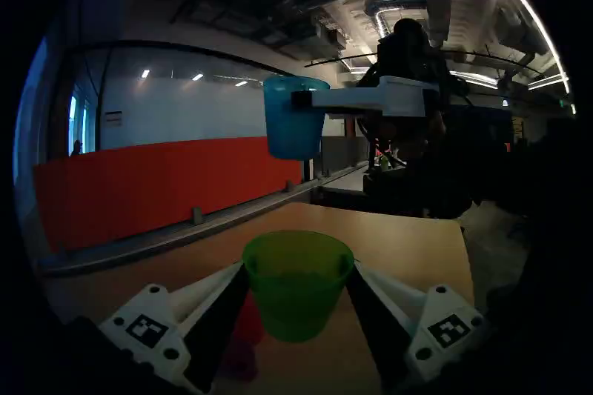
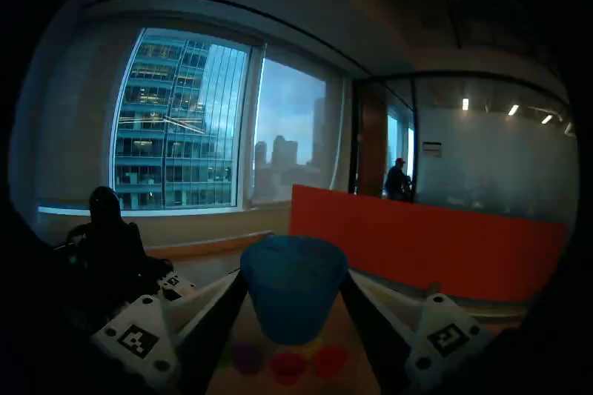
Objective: Pour water
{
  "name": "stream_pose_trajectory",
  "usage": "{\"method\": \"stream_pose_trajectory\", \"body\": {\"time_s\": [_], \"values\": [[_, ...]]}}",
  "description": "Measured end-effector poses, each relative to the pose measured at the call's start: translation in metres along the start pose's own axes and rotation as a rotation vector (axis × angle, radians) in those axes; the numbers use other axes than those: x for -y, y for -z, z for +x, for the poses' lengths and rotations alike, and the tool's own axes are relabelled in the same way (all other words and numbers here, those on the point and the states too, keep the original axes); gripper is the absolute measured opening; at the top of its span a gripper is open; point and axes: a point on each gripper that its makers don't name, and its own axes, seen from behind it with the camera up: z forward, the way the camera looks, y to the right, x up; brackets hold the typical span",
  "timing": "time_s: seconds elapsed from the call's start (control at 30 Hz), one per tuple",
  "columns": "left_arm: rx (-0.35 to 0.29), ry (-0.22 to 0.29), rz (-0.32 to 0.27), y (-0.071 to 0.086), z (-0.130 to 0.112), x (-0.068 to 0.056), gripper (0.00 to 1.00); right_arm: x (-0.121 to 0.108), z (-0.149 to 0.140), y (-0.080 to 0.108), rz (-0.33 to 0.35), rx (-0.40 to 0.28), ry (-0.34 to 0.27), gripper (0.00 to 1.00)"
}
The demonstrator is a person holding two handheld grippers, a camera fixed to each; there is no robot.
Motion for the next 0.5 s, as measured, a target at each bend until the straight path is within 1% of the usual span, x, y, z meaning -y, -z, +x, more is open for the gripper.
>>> {"method": "stream_pose_trajectory", "body": {"time_s": [0.27, 0.5], "values": [[0.003, -0.002, 0.003, 0.004, 0.001, 0.0, 0.85, -0.015, -0.004, 0.016, -0.036, 0.011, 0.012, 0.89], [0.008, -0.007, 0.003, 0.005, 0.001, -0.001, 0.85, -0.03, -0.009, 0.031, -0.074, 0.018, 0.025, 0.89]]}}
